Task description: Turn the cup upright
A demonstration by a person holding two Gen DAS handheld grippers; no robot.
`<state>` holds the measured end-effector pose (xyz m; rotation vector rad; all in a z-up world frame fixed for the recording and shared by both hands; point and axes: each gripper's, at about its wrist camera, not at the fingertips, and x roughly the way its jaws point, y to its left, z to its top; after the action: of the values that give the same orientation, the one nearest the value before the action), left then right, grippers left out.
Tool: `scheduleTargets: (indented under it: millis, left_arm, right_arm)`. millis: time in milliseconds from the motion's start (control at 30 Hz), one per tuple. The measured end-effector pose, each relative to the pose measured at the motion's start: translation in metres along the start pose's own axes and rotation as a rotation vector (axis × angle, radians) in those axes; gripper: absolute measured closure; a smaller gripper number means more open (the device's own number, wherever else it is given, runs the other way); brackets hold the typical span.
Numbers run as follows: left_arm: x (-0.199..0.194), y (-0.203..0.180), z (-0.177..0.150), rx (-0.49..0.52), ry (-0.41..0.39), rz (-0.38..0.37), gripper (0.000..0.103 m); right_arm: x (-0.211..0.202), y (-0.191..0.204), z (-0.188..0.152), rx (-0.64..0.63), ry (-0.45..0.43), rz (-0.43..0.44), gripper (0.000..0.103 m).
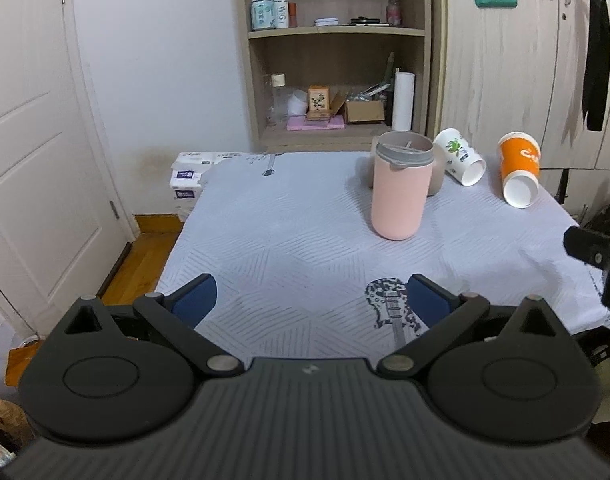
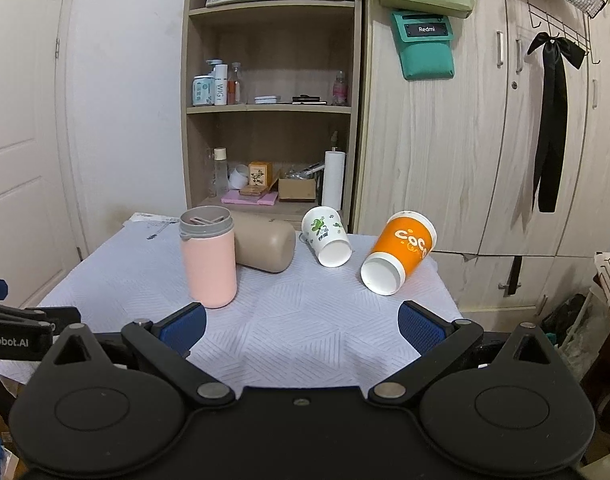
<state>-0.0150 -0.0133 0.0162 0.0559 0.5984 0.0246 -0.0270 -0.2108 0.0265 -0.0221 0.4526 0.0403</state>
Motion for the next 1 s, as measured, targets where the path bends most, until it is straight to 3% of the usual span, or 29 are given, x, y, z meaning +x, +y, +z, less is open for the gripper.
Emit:
scheduleTargets:
  millis: [300,1000]
  left_arm:
    - [0.0053,0.0061,-0.0005,-0.003,0.028,0.028,0.0]
    - [0.008,0.0045,0.0007,0.004,0.036,0.016,0.0]
  right_arm:
    - [0.0056,0.0046,-0.0001,-0.006,0.025,-0.008,0.0]
    - [0.0026,0.0026,-0.0017,-0.004,0.029,-0.028,0.0]
